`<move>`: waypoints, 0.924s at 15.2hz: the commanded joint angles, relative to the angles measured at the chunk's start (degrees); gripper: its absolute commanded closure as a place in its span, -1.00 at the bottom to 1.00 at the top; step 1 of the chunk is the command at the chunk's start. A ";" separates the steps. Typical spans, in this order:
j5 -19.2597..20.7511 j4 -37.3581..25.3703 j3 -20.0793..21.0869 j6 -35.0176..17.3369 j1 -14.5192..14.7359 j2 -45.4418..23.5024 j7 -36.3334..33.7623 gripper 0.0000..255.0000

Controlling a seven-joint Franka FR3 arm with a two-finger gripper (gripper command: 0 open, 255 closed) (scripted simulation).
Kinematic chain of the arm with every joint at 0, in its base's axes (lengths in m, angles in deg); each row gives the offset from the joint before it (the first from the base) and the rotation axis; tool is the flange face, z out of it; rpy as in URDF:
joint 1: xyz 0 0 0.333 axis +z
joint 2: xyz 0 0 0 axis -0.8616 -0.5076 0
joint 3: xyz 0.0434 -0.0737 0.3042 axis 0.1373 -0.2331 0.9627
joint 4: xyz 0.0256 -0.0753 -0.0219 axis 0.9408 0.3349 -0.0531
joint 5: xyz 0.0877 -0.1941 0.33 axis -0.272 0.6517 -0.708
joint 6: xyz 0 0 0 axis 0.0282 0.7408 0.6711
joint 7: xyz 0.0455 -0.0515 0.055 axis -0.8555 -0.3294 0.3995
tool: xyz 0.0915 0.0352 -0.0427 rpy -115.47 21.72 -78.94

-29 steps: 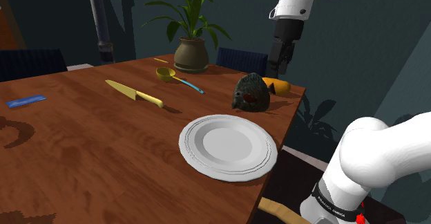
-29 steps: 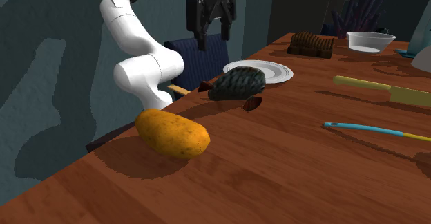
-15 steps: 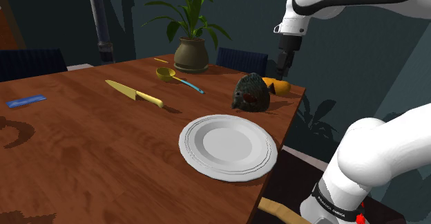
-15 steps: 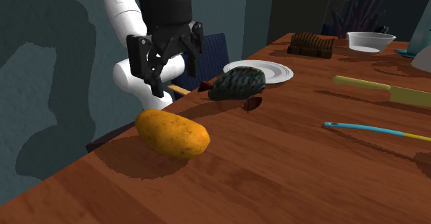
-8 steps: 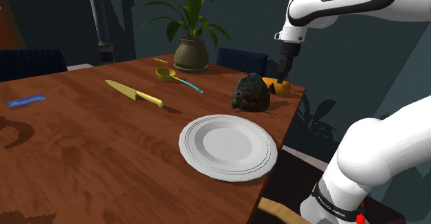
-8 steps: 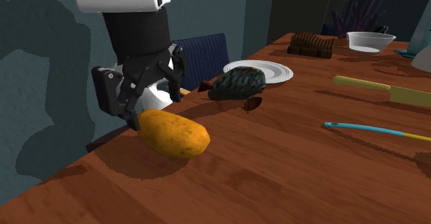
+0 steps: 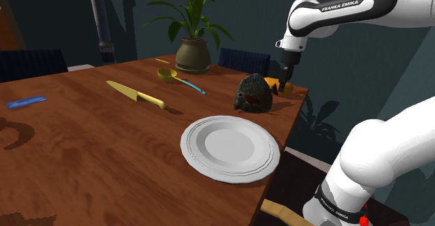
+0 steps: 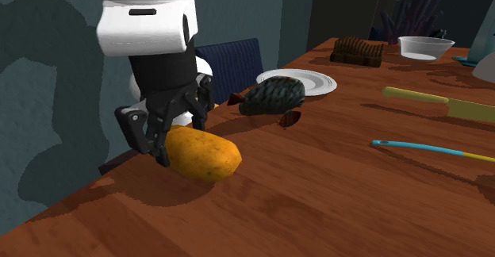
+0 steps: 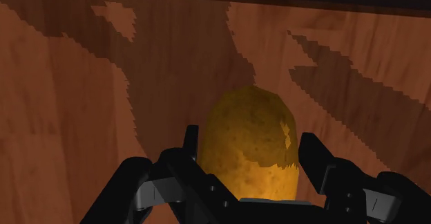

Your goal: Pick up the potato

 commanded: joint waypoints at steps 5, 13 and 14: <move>0.00 0.10 0.00 -0.13 0.01 -0.02 -0.02 1.00; -0.42 -3.70 0.53 3.73 0.22 0.04 0.03 1.00; -0.50 -4.46 0.64 4.49 0.26 0.03 0.04 1.00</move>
